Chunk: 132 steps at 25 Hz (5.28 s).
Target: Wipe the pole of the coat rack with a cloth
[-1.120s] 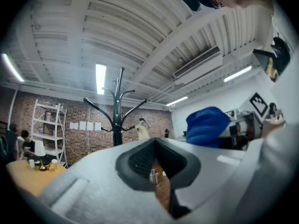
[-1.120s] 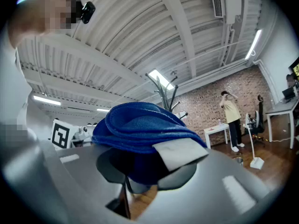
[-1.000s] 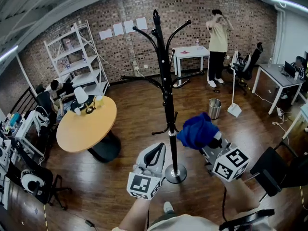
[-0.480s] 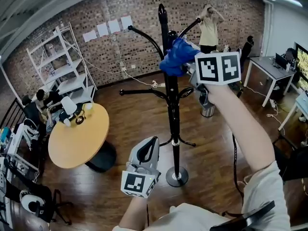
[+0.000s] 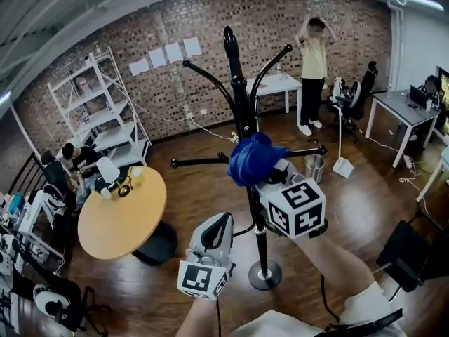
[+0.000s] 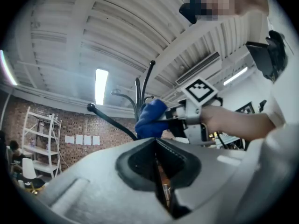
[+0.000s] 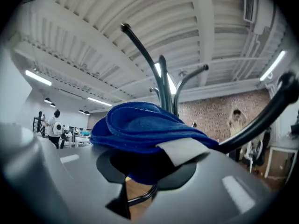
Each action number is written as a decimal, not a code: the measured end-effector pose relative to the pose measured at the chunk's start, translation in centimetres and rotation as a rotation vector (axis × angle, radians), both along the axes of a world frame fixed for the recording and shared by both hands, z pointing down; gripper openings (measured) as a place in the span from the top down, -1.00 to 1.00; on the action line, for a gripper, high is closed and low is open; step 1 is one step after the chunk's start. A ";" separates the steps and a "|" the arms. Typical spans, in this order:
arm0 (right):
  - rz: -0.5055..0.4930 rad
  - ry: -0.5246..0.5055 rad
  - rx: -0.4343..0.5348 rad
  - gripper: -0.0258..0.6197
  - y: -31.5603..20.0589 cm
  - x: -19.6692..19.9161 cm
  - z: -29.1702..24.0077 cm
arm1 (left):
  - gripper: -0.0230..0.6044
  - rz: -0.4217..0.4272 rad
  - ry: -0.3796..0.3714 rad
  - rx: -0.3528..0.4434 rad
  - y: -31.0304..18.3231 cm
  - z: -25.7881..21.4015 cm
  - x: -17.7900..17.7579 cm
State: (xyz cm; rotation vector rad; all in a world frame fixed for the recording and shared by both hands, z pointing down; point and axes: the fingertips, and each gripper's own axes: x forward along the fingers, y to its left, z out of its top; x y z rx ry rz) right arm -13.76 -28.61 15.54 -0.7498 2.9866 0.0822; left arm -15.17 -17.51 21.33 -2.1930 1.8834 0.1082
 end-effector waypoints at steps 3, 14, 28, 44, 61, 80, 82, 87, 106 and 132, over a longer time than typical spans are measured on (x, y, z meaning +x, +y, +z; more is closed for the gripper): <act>0.018 -0.066 0.240 0.58 6.2 2.0 -1.6 | 0.92 -0.005 -0.006 -0.010 -0.9 1.2 -0.9; 0.175 -0.056 0.332 0.58 4.0 -5.8 -10.2 | 0.92 0.232 -0.037 0.009 -5.7 0.5 -7.2; 0.625 0.258 0.240 0.59 -2.0 -5.8 -1.1 | 0.92 0.610 -0.025 -0.033 -8.2 3.4 -8.3; 0.706 0.106 -0.009 0.59 4.9 -5.4 17.2 | 0.92 0.613 -0.013 -0.074 -9.0 5.8 -9.7; 0.722 0.363 -0.318 0.58 -2.4 -6.2 38.2 | 0.92 0.543 -0.037 -0.131 -6.6 7.7 -9.6; -0.192 0.190 -0.005 0.57 -3.3 0.2 18.6 | 0.92 0.068 0.038 -0.134 -10.8 10.4 0.0; -0.208 0.237 -0.086 0.57 -3.4 0.3 23.9 | 0.92 0.005 0.042 -0.154 -10.1 11.3 1.1; -0.177 0.502 -0.312 0.56 -4.6 -0.4 39.5 | 0.92 -0.089 0.045 -0.200 -8.0 12.7 2.0; -0.148 0.005 0.075 0.58 14.7 10.8 17.8 | 0.92 -0.154 0.085 -0.113 7.3 9.2 5.9; -0.217 0.052 0.011 0.58 -1.2 4.1 50.2 | 0.92 -0.290 0.116 -0.225 3.5 45.1 4.5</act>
